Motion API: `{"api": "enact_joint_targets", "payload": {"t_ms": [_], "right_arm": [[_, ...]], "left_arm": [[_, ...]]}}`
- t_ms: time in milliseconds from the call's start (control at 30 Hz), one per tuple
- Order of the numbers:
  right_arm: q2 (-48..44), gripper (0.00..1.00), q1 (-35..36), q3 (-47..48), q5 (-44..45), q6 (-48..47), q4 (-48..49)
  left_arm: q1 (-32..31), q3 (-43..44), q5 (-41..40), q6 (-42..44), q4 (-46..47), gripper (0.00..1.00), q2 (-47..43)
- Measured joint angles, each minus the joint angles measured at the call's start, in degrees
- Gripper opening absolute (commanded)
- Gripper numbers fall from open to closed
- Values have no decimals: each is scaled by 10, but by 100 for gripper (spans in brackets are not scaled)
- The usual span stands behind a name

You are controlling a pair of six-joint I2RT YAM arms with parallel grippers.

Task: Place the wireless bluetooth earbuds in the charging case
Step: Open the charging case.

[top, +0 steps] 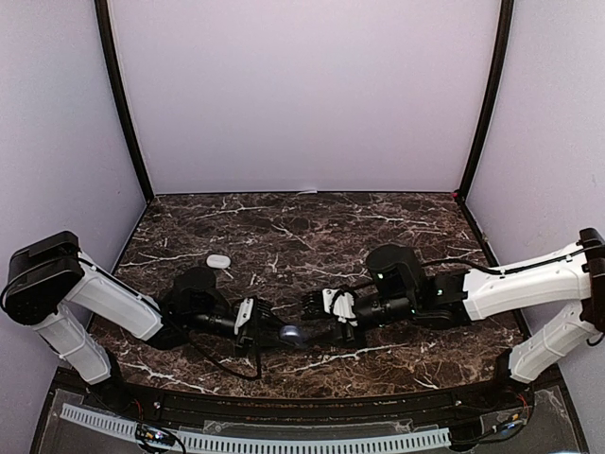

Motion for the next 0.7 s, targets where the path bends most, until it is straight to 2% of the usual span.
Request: {"api": "enact_joint_targets", "payload": {"t_ms": [367,700], "right_arm": [[9,44,7,3,-34,10,-9],[14,46,13,3,-3,25,3]], "left_arm": [[0,0,-26,6,-2,18,0],[0,-1,-27,12,1,18,-5]]}}
